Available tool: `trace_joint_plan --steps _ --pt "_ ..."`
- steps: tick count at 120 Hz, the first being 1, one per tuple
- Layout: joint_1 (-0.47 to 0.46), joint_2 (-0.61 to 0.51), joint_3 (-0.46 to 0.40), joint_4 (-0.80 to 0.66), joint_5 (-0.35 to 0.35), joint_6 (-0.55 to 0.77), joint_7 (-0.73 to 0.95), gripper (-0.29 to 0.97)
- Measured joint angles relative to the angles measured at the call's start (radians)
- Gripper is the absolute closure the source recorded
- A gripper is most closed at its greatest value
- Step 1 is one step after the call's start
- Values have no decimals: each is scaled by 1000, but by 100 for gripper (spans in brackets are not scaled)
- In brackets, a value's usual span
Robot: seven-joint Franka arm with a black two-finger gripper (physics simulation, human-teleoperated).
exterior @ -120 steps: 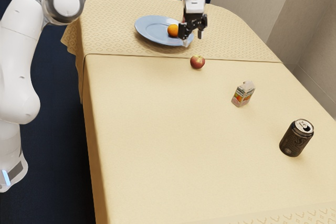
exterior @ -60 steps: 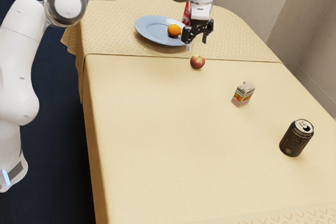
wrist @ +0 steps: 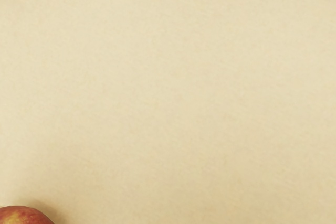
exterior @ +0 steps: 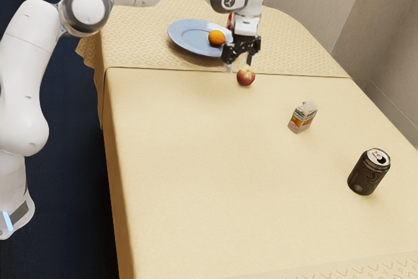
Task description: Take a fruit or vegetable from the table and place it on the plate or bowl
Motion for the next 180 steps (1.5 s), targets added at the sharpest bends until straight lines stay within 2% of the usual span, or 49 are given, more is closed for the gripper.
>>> trace_joint_plan --steps 86,180 --pt "1 -26 38 -1 1 217 -28 0" --pt "-18 -87 92 -1 9 256 -70 0"
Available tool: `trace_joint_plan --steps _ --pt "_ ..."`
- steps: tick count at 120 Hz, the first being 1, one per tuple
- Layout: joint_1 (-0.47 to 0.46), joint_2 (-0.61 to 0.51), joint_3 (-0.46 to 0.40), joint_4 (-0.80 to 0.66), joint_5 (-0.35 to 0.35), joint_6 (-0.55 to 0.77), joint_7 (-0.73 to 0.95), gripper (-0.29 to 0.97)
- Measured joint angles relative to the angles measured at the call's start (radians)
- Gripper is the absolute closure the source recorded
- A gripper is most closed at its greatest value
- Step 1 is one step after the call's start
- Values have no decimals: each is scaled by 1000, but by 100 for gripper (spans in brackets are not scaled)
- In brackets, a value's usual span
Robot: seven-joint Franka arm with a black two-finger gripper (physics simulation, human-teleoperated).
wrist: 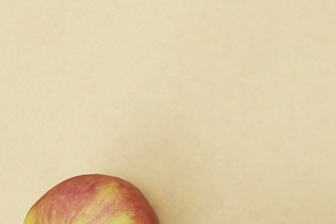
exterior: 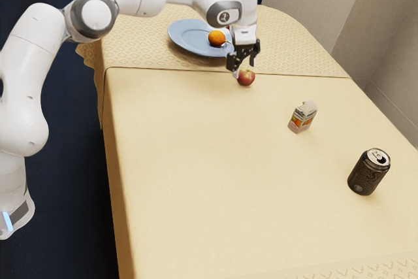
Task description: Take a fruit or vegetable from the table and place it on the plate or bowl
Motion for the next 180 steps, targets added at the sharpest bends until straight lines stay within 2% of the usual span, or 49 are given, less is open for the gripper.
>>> trace_joint_plan --steps 52,104,132,180 --pt "-24 -21 30 1 0 25 -15 0" --pt "-24 -32 56 4 0 156 -24 0" --pt "-54 -46 106 5 0 192 -34 0" --pt "-56 -68 119 5 0 247 -47 0"
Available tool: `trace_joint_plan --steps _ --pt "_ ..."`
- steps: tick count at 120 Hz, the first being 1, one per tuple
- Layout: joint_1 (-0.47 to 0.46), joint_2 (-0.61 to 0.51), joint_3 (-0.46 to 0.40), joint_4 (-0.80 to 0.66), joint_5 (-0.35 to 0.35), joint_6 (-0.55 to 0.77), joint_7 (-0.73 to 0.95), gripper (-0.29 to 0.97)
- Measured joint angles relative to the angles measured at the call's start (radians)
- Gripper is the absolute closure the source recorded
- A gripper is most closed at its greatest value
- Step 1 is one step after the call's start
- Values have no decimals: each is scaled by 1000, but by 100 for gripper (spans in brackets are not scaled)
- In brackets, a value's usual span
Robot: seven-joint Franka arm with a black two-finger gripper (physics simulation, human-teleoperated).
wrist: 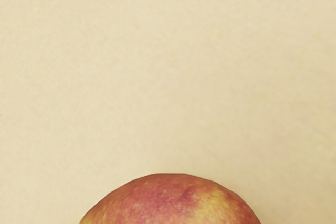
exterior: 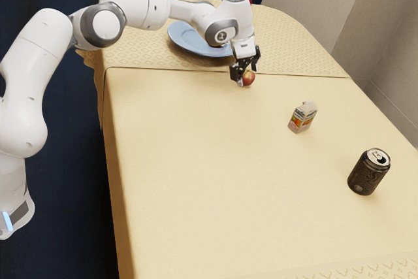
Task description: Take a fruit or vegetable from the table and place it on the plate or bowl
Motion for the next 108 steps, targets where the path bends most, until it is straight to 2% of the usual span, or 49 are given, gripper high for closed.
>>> trace_joint_plan --steps 24,44,84,97,108 --pt "-16 -5 19 1 3 14 -6 8" --pt "-23 -4 20 1 25 21 -11 28" --pt "-20 8 18 0 41 32 -21 43" --pt "-21 71 3 0 43 22 -22 45" --pt "11 167 -77 1 43 -23 -21 45"
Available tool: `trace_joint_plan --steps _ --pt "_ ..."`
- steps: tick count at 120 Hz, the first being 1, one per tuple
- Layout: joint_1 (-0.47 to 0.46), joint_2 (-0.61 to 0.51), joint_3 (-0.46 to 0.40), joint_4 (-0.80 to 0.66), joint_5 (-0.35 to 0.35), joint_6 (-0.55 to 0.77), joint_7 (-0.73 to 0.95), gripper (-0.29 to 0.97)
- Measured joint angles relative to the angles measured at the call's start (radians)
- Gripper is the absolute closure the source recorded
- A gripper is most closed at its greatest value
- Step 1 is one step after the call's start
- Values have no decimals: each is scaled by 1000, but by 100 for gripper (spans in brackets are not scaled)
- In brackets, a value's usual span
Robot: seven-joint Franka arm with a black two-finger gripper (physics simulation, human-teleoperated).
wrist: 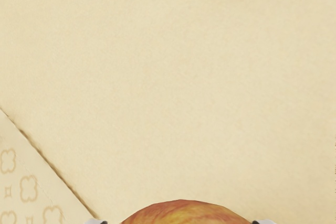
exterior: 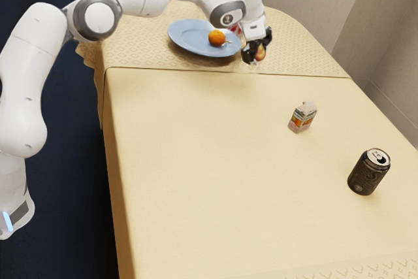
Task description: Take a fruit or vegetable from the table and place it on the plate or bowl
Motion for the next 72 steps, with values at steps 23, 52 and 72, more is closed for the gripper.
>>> trace_joint_plan --steps 23,52,72 --pt "130 81 -169 1 -1 -168 11 46" --pt "193 67 -91 1 -3 -250 28 49" --pt "217 41 -14 0 -4 -221 33 49"
